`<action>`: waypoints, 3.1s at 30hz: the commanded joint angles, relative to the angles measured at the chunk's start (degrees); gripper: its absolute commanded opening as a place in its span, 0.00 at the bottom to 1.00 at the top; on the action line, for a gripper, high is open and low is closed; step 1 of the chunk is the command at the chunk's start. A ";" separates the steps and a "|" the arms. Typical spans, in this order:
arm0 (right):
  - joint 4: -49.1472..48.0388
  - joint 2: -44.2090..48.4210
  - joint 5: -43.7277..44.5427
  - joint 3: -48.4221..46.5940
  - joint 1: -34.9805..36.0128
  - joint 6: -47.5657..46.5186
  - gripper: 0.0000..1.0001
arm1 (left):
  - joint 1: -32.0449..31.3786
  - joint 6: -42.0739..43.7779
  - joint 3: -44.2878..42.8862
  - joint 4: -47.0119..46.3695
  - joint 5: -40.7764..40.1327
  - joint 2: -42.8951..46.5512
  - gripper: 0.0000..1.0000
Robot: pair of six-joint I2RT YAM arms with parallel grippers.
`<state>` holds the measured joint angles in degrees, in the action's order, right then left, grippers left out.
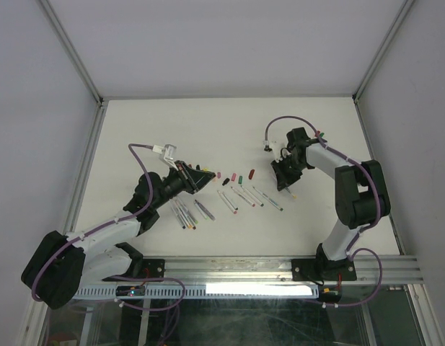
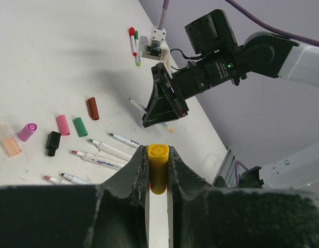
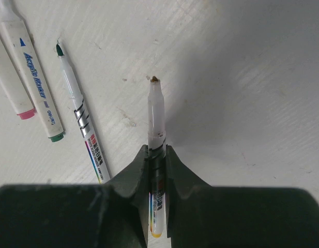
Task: Open the pen caps
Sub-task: Place the pen at the center of the board.
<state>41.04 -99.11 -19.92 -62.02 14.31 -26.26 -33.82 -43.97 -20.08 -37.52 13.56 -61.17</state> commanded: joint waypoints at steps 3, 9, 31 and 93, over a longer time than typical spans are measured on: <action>-0.25 -0.02 0.52 -0.63 0.46 -0.28 0.13 | -0.86 0.37 -0.24 -3.44 -1.08 -0.18 0.00; -0.32 -0.28 0.84 -0.57 0.46 -0.11 0.13 | -1.27 0.55 -0.49 -3.33 -1.42 -0.55 0.00; 0.54 -2.32 1.97 -0.78 1.81 -0.18 0.25 | -2.42 0.90 -0.75 -3.44 -2.30 -1.24 0.00; 0.02 10.52 -9.98 -1.24 -8.37 -0.99 0.47 | -20.73 13.94 -27.82 0.41 -15.38 -33.11 0.00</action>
<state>42.50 -91.33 -28.99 -62.17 6.55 -27.11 -53.71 -32.51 -44.75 -35.55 -0.16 -93.73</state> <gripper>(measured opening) 0.468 0.120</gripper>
